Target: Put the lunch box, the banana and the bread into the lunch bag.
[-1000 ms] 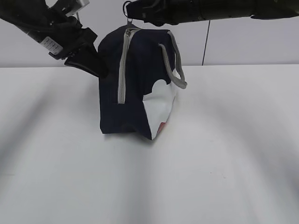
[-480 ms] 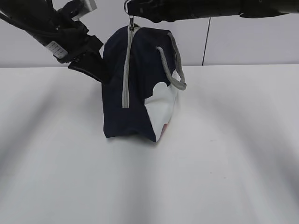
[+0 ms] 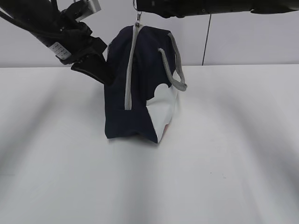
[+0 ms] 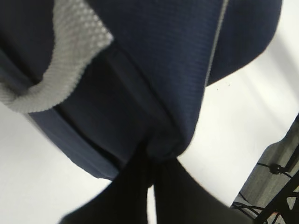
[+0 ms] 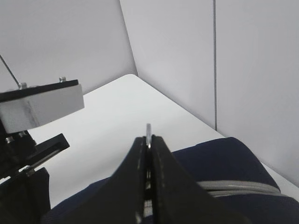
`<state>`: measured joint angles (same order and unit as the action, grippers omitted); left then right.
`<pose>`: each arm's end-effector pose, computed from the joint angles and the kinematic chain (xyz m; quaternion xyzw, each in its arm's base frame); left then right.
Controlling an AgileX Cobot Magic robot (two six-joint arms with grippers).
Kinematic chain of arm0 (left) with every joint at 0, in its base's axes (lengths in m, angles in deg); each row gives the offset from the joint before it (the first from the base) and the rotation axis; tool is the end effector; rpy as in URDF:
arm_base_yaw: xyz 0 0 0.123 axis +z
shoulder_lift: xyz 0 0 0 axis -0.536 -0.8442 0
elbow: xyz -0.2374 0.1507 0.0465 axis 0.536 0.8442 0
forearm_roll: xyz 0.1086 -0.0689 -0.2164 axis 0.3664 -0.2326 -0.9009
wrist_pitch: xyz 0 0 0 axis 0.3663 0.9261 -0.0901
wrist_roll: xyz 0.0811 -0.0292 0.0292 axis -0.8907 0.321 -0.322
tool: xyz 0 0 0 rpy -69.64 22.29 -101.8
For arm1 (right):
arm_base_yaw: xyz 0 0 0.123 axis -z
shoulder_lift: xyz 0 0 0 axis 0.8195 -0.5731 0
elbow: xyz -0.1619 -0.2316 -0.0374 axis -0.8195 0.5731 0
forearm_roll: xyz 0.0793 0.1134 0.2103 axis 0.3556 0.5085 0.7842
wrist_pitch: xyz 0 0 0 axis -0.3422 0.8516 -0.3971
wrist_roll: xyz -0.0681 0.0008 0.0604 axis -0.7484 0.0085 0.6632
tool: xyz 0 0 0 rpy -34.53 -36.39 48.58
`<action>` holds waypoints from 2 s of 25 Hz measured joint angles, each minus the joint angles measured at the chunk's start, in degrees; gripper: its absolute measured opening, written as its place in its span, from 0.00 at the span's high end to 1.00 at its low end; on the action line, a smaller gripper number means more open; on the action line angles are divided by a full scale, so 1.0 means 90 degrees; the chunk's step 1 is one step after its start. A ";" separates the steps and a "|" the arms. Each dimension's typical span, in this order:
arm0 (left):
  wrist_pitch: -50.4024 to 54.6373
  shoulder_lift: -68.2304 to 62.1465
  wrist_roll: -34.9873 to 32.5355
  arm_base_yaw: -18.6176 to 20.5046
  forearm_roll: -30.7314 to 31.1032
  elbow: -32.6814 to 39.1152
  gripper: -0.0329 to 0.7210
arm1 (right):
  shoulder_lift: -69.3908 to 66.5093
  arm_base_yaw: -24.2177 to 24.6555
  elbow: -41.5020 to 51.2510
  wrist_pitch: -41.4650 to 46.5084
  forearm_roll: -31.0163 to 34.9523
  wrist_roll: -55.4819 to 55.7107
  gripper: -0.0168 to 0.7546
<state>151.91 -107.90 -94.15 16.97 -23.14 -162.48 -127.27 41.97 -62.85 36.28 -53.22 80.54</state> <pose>0.3755 -0.1542 0.2818 0.3162 0.8976 -0.2715 0.1436 0.4347 0.1592 0.3179 -0.3335 0.7007 0.2892 0.5605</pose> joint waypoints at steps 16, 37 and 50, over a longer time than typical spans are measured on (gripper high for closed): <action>-0.0022 0.0000 0.0019 -0.0184 0.0292 0.0000 0.95 | -0.0940 0.0380 -0.1224 -0.0890 -0.0503 0.1280 1.00; 0.0003 -0.0062 0.0033 -0.0184 0.0543 0.0000 0.96 | -0.2070 0.0431 -0.3371 -0.1972 -0.1452 0.2639 1.00; -0.0042 -0.0186 0.0033 -0.0184 0.0548 -0.0007 0.96 | -0.2171 0.0431 -0.3553 -0.1585 -0.1630 0.2654 1.00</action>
<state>151.52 -109.57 -93.86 15.31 -18.21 -162.54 -146.81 45.85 -94.82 22.02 -67.90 104.43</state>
